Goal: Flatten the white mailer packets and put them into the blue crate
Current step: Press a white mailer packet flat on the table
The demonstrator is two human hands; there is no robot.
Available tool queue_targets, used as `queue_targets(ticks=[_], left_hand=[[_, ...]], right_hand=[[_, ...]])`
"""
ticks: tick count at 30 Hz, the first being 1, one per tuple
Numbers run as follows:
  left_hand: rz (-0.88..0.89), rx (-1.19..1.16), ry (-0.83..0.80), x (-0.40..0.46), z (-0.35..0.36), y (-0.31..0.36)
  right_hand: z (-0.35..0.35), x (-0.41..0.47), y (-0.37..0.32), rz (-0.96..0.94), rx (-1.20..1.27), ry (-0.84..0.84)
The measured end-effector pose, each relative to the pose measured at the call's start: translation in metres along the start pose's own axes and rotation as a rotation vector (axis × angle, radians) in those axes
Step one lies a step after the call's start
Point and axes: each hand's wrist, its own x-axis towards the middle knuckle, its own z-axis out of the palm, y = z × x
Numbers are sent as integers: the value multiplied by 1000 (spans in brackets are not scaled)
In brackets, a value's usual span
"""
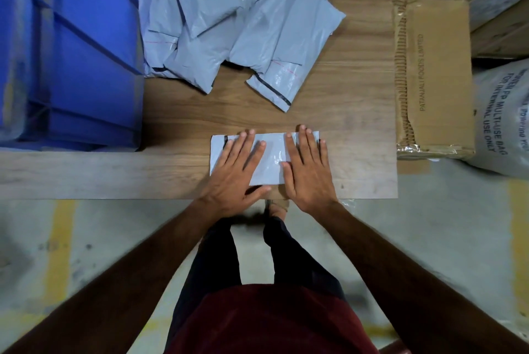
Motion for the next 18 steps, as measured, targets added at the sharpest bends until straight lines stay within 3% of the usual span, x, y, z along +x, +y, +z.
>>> queue_targets(ticks=[6, 14, 18], left_hand=[[67, 150, -71, -14, -8, -22], [44, 38, 14, -13, -34, -14], [78, 136, -20, -21, -53, -16]], right_hand=[[-5, -26, -5, -192, 8, -64], [-19, -18, -33, -45, -85, -49], [-37, -10, -33, -86, -138, -31]])
